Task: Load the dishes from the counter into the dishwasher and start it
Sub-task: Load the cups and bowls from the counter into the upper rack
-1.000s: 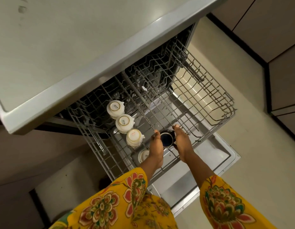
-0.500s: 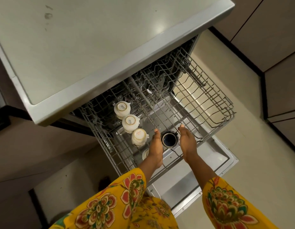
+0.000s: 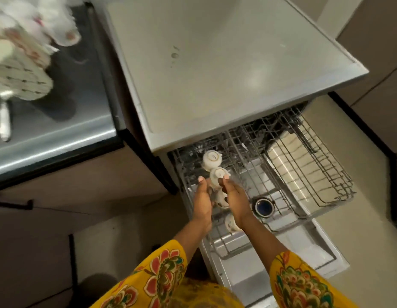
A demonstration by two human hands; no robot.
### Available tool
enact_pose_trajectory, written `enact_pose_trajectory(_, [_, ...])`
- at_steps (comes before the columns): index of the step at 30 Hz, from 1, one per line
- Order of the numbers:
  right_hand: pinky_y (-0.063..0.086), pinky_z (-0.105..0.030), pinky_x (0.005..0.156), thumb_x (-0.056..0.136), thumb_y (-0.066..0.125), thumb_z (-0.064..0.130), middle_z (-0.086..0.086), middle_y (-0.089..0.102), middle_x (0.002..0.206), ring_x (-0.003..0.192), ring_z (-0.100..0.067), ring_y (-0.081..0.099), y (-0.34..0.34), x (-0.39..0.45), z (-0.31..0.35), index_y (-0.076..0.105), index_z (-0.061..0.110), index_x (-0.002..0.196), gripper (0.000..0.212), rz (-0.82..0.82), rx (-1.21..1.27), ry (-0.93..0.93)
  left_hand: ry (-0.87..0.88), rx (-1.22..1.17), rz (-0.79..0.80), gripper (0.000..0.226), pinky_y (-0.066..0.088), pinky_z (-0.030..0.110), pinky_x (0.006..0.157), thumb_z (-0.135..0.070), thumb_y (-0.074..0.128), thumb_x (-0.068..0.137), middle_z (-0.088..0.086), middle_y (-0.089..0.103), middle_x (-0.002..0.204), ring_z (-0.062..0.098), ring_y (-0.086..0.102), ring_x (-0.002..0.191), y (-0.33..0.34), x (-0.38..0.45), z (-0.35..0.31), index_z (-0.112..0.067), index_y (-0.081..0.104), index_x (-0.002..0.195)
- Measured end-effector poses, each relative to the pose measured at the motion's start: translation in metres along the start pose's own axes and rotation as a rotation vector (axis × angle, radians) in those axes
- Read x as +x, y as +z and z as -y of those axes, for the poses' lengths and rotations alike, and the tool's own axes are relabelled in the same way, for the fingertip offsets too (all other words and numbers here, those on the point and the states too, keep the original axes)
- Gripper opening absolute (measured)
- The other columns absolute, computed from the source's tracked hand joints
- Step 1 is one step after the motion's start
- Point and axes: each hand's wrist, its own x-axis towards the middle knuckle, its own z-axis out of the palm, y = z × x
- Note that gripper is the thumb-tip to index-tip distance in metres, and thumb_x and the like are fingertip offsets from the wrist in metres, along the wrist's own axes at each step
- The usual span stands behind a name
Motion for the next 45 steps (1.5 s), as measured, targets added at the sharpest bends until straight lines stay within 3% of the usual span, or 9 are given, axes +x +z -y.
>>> enact_pose_trajectory(2, [0.044,-0.025,0.09,0.097,0.041,0.043,0.006,0.065,0.106,0.1,-0.009,0.058,0.03,-0.011,0.01,0.066,0.017,0.107,0.037,0.072,-0.005,-0.025,0.035,-0.038,-0.011,0.051,0.045,0.022,0.089,-0.049,0.025,0.099,-0.01,0.064,0.115,0.007,0.057,0.107,-0.027,-0.007,-0.016,-0.018,0.056,0.125])
enact_pose_trajectory(5, [0.046,-0.035,0.099,0.091,0.042,0.055,0.001,0.068,0.113,0.11,-0.014,0.06,0.075,-0.026,0.024,0.069,0.018,0.108,0.049,0.189,-0.047,-0.09,0.113,-0.098,-0.001,0.042,0.049,0.01,0.06,-0.038,0.023,0.103,-0.012,0.073,0.079,-0.006,0.065,0.069,-0.064,-0.022,-0.041,-0.017,0.06,0.099])
enact_pose_trajectory(9, [0.038,-0.037,0.108,0.098,0.037,0.042,-0.002,0.059,0.128,0.121,-0.016,0.052,0.128,-0.047,0.049,0.061,0.015,0.122,0.043,0.257,-0.045,-0.129,0.189,-0.118,-0.114,0.048,0.033,0.029,0.099,-0.045,0.025,0.1,-0.004,0.053,0.135,0.01,0.048,0.119,-0.121,-0.036,-0.072,-0.018,0.049,0.133])
enact_pose_trajectory(15, [0.039,-0.027,0.1,0.099,0.031,0.04,-0.001,0.059,0.126,0.118,-0.013,0.052,0.201,-0.071,0.085,0.057,0.012,0.125,0.046,0.32,0.022,-0.255,0.419,-0.143,-0.134,0.05,0.034,0.035,0.105,-0.044,0.025,0.1,-0.002,0.051,0.137,0.015,0.045,0.128,-0.187,-0.053,-0.13,-0.018,0.048,0.135])
enact_pose_trajectory(21, [0.043,-0.033,0.098,0.099,0.032,0.045,-0.001,0.063,0.12,0.111,-0.017,0.057,0.258,-0.078,0.129,0.06,0.015,0.121,0.047,0.276,0.053,-0.368,0.536,-0.162,-0.069,0.05,0.033,0.034,0.106,-0.044,0.025,0.1,-0.001,0.053,0.135,0.016,0.047,0.127,-0.225,-0.057,-0.189,-0.017,0.047,0.135])
enact_pose_trajectory(30, [0.04,-0.037,0.104,0.098,0.03,0.049,-0.001,0.058,0.126,0.117,-0.017,0.053,0.299,-0.063,0.175,0.056,0.017,0.127,0.05,0.238,0.051,-0.426,0.577,-0.197,-0.069,0.052,0.03,0.034,0.107,-0.045,0.025,0.101,0.0,0.046,0.142,0.018,0.039,0.133,-0.228,-0.04,-0.255,-0.016,0.042,0.14])
enact_pose_trajectory(38, [0.036,-0.03,0.1,0.098,0.03,0.05,0.003,0.053,0.128,0.124,-0.017,0.046,0.323,-0.002,0.213,0.047,0.018,0.136,0.052,0.234,0.02,-0.414,0.541,-0.115,-0.006,0.055,0.019,0.03,0.114,-0.047,0.025,0.1,-0.001,0.029,0.154,0.013,0.024,0.142,-0.211,0.013,-0.296,-0.019,0.03,0.147])
enact_pose_trajectory(40, [0.035,-0.029,0.099,0.098,0.031,0.049,0.004,0.053,0.124,0.126,-0.019,0.045,0.329,0.018,0.226,0.046,0.018,0.137,0.052,0.249,0.024,-0.399,0.55,-0.114,-0.018,0.052,0.019,0.029,0.113,-0.045,0.025,0.101,-0.001,0.031,0.153,0.012,0.025,0.141,-0.204,0.028,-0.309,-0.018,0.032,0.146])
enact_pose_trajectory(45, [0.03,-0.029,0.102,0.098,0.032,0.049,-0.002,0.041,0.146,0.134,-0.02,0.037,0.341,0.065,0.266,0.039,0.018,0.142,0.055,0.287,0.029,-0.362,0.583,-0.203,-0.131,0.044,0.028,0.03,0.112,-0.04,0.035,0.101,-0.001,0.046,0.14,0.01,0.04,0.13,-0.183,0.068,-0.355,-0.018,0.046,0.136])
